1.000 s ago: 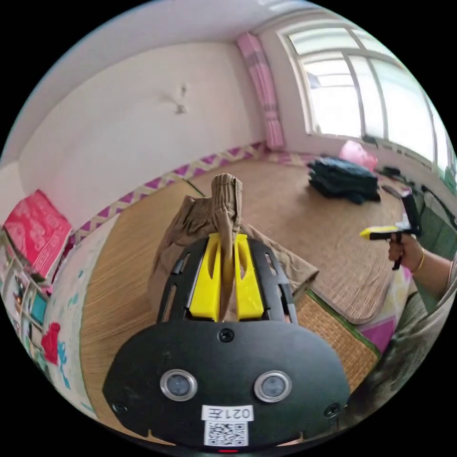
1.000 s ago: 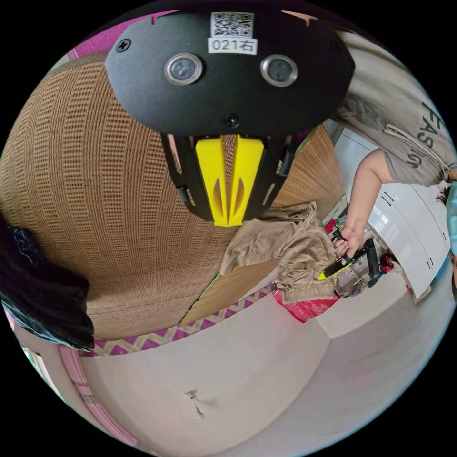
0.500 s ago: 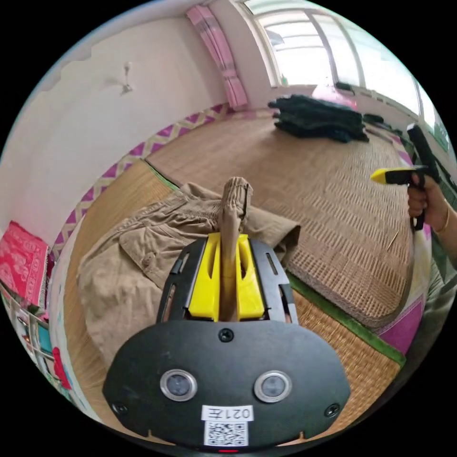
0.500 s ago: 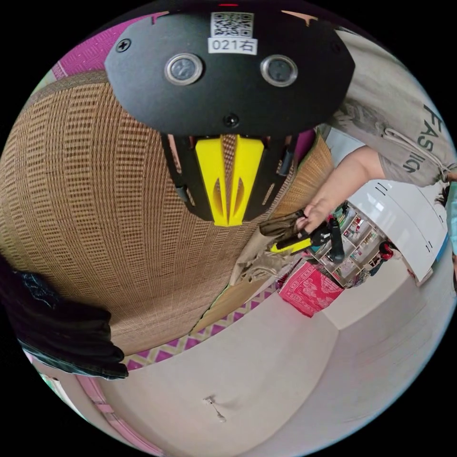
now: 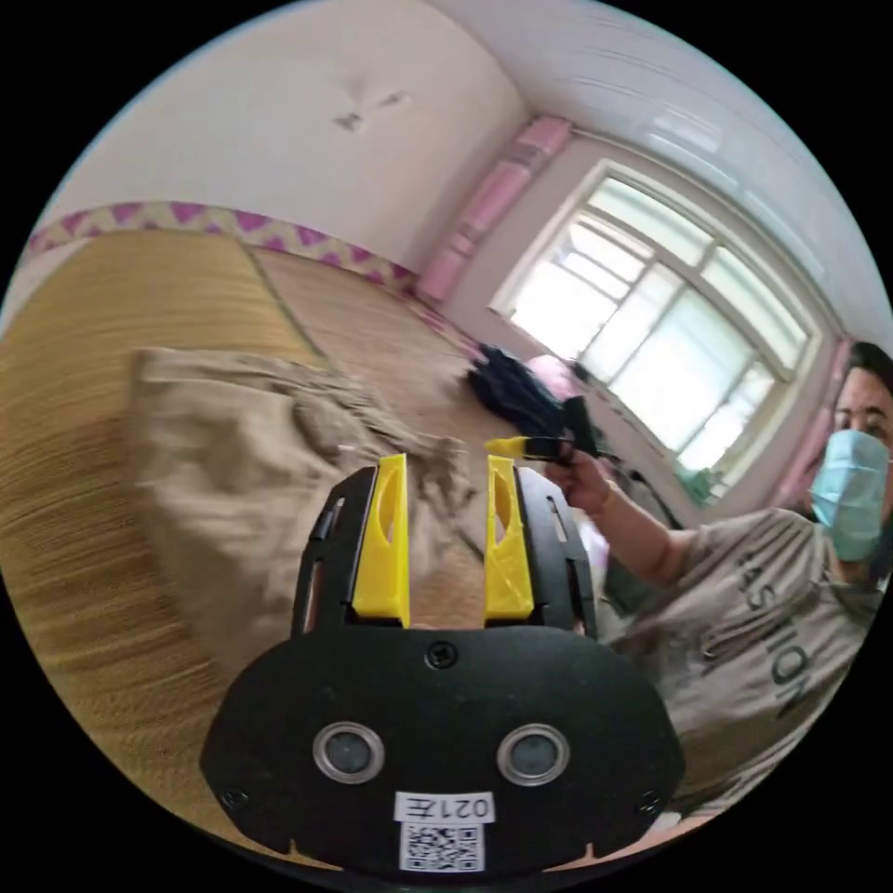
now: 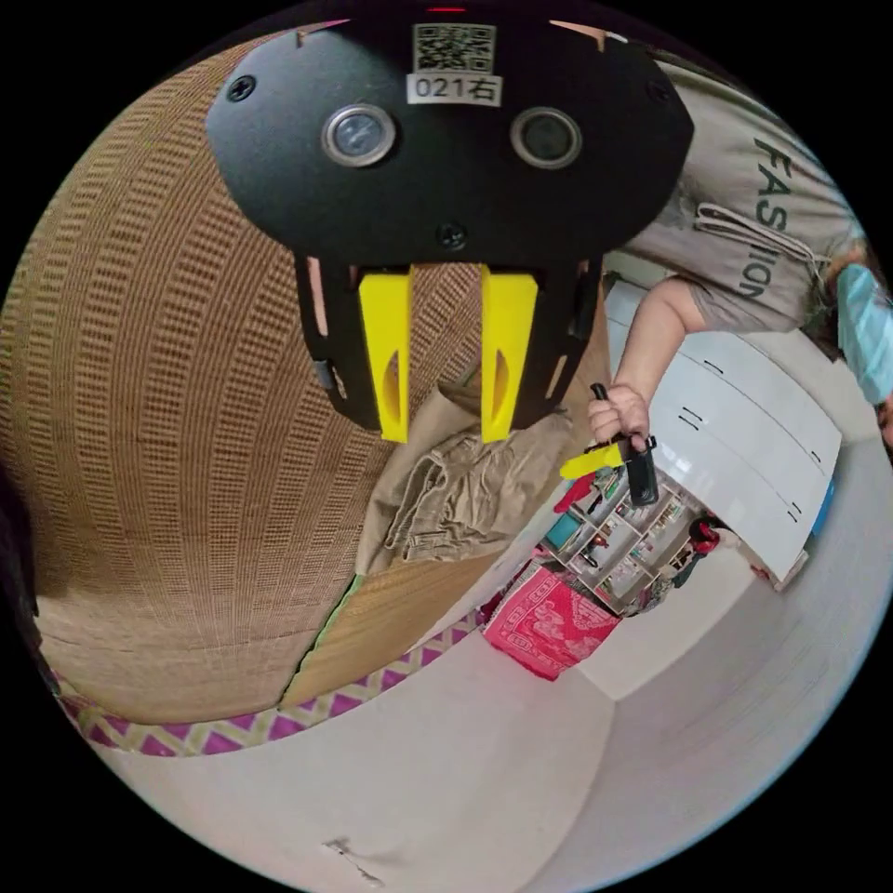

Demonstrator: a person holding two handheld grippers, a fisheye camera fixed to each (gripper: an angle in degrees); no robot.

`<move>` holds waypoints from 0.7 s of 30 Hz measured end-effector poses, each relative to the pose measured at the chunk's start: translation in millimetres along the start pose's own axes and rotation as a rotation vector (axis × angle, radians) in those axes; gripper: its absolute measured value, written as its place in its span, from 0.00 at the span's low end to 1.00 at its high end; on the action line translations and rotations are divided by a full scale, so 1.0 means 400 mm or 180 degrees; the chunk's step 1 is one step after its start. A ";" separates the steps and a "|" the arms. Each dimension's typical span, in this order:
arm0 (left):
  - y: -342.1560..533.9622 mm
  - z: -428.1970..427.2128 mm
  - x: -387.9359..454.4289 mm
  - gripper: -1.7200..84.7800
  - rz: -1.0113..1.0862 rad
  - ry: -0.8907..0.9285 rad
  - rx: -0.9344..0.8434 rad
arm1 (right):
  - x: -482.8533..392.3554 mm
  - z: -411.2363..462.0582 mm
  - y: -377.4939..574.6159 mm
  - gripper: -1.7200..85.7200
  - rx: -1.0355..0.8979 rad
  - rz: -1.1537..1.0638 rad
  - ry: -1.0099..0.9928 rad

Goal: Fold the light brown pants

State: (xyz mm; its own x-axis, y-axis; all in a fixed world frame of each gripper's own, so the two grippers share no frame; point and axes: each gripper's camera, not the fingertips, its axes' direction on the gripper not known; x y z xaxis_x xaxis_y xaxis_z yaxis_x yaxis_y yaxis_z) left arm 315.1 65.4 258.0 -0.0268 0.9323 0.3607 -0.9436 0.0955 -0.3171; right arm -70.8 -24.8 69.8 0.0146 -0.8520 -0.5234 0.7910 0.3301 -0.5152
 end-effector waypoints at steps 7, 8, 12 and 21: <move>0.086 -0.075 -0.488 0.24 -0.1184 -0.0512 -0.0721 | 0.273 0.327 -0.176 0.20 -0.0644 0.1144 -0.0650; 0.106 -0.044 -0.534 0.24 -0.1266 -0.0366 -0.0861 | 0.297 0.360 -0.179 0.19 -0.0655 0.1218 -0.0763; 0.140 -0.005 -0.604 0.16 -0.1355 0.0321 -0.0825 | 0.306 0.460 -0.199 0.16 -0.0834 0.1234 -0.1054; 0.251 -0.182 -0.691 0.01 -0.1683 0.0663 -0.0162 | 0.023 0.426 -0.330 0.08 -0.0789 0.0564 -0.0555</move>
State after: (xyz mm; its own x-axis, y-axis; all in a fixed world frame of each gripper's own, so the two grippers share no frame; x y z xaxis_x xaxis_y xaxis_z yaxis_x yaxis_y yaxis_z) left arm 251.8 -157.4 62.7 0.5151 0.8018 0.3030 -0.7938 0.5796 -0.1842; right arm -71.0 -145.3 248.6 0.2594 -0.8222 -0.5067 0.5945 0.5494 -0.5871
